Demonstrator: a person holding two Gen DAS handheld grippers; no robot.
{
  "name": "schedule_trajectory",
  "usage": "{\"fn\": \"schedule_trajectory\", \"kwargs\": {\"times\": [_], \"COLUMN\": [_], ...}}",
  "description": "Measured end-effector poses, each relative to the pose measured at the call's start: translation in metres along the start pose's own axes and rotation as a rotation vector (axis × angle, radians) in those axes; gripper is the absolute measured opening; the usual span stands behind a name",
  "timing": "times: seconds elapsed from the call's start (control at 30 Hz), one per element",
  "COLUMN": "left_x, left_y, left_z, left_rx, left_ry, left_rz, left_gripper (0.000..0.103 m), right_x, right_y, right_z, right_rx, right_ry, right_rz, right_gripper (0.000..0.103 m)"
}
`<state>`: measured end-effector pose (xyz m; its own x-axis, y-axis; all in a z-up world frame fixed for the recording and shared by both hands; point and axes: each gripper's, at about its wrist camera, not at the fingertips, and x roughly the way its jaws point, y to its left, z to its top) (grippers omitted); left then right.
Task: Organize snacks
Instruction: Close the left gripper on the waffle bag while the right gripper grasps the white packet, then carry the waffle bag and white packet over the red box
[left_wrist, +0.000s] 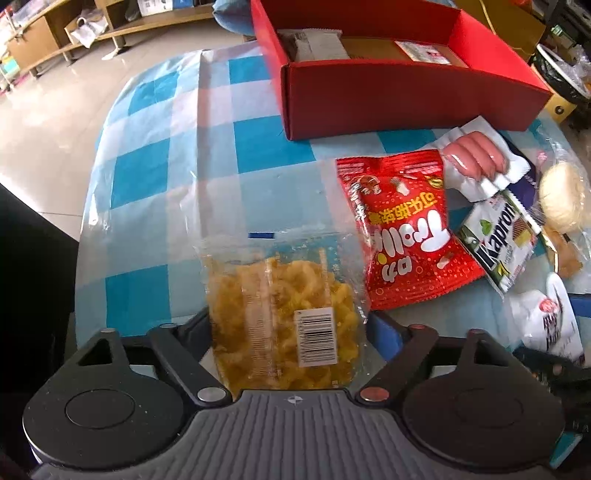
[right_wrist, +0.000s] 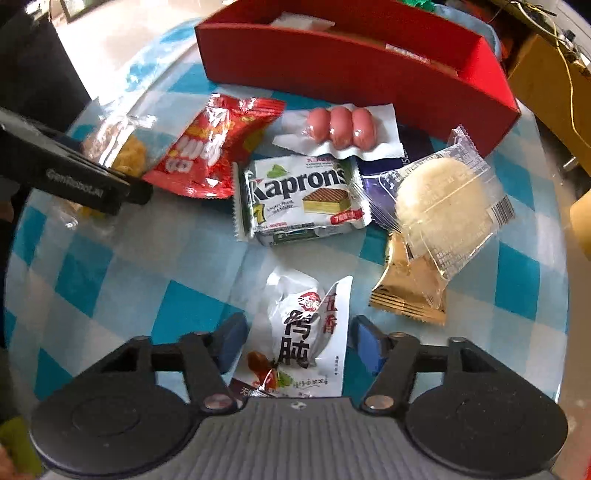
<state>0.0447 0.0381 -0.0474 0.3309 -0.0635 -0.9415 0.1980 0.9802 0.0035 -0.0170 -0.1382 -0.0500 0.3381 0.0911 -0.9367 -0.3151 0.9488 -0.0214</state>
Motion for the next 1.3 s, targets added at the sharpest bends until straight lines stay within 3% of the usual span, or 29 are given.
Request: {"fn": "schedule_trajectory", "kwargs": {"times": [0.3,0.7,1.1,1.3], "left_x": [-0.015,-0.046,-0.066,-0.064], "left_y": [0.009,-0.005,-0.035,-0.041], "left_z": [-0.009,0.002,0.066,0.103], "left_rx": [-0.051,-0.055,-0.014,-0.029], "left_ry": [0.003,-0.079,-0.201,-0.241], "left_rz": [-0.015,-0.085,-0.106,-0.106], "left_gripper": [0.08,0.08,0.08,0.08], "right_x": [-0.012,-0.054,-0.086,-0.084], "right_y": [-0.016,-0.042,-0.075,-0.088], "right_z": [-0.01,-0.002,0.058,0.093], "right_rx": [0.084,0.199,0.28,0.298], "right_ry": [-0.042,-0.19,-0.375,-0.419], "right_rz": [0.031,0.056,0.044,0.047], "right_gripper": [0.045,0.045,0.045,0.045]}}
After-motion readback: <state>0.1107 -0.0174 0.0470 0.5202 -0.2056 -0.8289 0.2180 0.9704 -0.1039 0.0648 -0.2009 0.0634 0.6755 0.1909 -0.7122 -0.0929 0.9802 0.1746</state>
